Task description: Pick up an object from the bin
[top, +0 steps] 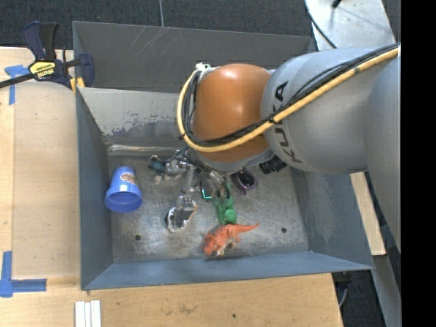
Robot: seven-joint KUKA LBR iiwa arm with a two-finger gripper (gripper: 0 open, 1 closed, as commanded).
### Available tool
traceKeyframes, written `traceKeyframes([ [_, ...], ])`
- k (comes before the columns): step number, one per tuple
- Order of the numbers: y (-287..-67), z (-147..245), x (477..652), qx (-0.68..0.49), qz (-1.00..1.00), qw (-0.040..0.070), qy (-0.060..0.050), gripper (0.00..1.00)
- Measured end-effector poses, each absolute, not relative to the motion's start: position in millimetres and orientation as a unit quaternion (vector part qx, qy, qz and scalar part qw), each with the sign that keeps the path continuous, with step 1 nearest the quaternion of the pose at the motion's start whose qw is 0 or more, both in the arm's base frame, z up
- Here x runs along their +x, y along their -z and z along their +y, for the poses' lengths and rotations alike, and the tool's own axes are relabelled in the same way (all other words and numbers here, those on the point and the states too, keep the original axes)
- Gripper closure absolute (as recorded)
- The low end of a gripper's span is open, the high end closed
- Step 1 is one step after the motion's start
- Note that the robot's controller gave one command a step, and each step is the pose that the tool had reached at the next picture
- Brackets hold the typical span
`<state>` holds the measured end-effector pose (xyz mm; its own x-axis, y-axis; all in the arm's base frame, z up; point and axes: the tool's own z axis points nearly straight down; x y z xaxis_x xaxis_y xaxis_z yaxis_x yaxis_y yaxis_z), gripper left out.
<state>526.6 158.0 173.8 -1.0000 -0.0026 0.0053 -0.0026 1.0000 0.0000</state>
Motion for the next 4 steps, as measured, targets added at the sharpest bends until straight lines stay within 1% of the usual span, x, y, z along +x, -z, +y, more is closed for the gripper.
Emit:
traceKeyframes([
  [1, -177.9, 157.3, 528.7, 0.000, -1.000, -0.001, 0.001, 0.00],
  [2, -142.5, 148.0, 539.2, 0.090, -0.996, -0.006, 0.001, 0.00],
  [3, -71.0, 129.4, 547.9, 0.167, -0.986, 0.000, 0.001, 0.00],
  [4, -74.9, 134.9, 546.1, 0.176, -0.984, -0.004, 0.000, 0.00],
])
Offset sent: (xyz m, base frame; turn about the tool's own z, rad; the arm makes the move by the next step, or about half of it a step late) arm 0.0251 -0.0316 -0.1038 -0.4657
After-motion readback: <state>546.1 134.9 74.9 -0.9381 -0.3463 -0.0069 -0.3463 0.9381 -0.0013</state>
